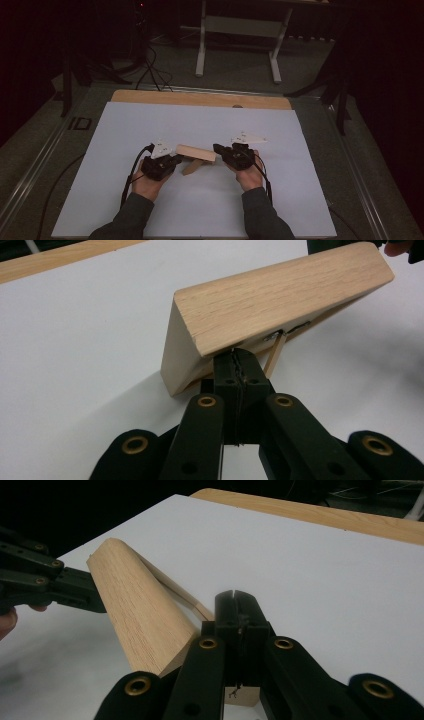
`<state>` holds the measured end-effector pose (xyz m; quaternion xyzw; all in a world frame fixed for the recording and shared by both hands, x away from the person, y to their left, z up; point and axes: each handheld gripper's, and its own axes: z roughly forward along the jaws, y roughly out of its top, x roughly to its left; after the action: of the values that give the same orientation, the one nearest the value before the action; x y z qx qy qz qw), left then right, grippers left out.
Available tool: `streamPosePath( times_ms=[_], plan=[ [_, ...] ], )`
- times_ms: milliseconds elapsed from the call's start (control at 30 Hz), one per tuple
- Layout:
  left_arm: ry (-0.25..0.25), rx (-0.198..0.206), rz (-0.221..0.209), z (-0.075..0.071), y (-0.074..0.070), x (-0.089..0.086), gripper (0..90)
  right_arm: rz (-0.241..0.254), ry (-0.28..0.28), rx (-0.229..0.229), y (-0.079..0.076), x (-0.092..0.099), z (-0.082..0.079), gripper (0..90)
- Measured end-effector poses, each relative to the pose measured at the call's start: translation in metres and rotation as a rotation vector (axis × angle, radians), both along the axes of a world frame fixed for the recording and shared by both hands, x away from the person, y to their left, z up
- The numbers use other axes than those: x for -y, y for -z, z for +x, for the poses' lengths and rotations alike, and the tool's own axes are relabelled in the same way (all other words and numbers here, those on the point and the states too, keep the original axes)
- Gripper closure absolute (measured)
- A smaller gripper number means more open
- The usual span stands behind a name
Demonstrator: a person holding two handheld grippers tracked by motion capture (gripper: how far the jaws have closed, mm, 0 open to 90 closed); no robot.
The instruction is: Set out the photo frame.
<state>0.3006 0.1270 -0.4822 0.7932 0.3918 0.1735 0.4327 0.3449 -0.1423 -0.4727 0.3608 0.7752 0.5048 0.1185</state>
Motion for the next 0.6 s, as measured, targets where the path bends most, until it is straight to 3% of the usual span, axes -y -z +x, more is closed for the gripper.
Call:
streamPosePath(
  times_ms=[600],
  plan=[
    [0.002, -0.021, 0.008, 0.0098, 0.0048, 0.0063, 89.5, -0.017, -0.023, 0.014, 0.0013, -0.0018, -0.0069, 89.6]
  ],
)
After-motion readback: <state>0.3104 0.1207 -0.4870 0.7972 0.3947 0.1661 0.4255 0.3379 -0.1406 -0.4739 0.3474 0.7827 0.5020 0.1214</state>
